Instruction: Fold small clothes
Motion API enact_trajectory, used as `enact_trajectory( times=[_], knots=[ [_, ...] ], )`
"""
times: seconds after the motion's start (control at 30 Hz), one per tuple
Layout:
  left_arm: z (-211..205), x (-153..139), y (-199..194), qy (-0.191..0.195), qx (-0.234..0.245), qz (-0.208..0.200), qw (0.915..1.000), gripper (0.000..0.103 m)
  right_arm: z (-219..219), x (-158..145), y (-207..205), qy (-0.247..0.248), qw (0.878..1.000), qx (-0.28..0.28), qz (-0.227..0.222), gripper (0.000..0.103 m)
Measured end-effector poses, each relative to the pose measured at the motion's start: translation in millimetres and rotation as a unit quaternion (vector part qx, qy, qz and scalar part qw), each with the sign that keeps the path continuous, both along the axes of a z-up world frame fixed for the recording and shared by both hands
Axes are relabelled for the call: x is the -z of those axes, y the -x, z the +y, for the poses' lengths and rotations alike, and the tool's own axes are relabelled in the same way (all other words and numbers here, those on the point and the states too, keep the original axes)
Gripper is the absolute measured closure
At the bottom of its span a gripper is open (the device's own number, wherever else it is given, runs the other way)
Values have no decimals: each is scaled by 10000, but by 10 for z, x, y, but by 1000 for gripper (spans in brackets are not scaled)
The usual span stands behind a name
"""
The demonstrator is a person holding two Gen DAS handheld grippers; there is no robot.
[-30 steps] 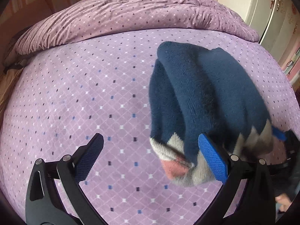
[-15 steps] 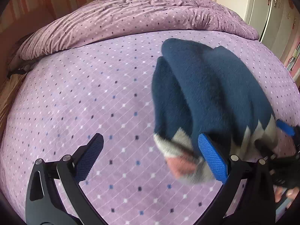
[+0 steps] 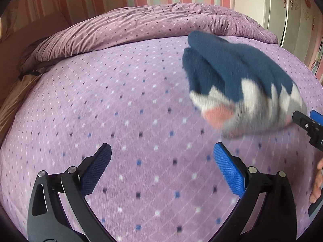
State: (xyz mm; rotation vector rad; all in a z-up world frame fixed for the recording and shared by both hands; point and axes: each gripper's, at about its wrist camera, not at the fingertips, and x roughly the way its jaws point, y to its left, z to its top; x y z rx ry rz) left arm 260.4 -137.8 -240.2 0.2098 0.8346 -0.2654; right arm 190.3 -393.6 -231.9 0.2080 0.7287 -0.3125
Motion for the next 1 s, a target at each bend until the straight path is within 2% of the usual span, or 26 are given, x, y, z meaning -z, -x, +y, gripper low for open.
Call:
enact_trajectory(
  times=[0.13, 0.23, 0.43, 0.6, 0.67, 0.8, 0.9, 1.0],
  knots=[
    [147, 9, 215, 10, -140, -47, 9999, 3, 121, 29, 204, 100, 9999, -21, 4, 2],
    [234, -91, 404, 191, -211, -35, 9996, 3, 212, -58, 382, 194, 9998, -51, -91, 2],
    [381, -208, 665, 135, -532, -26, 9985, 3, 384, -260, 682, 293, 9993, -86, -231, 2],
    [657, -466, 989, 525, -690, 0, 9962, 3, 624, -496, 1001, 429, 9985, -233, -250, 2],
    [786, -541, 1108, 693, -798, 171, 9943, 3, 707, -571, 1126, 431, 9983, -274, -271, 2],
    [909, -610, 1335, 504, -813, 418, 9945, 3, 871, -688, 1421, 396, 9983, -303, -288, 2],
    [1001, -721, 1578, 365, -905, 178, 9951, 3, 975, -754, 1621, 335, 9986, -299, -285, 2],
    [1048, -822, 1766, 288, -886, 157, 9955, 3, 1078, -825, 1805, 341, 9985, -306, -284, 2]
  ],
)
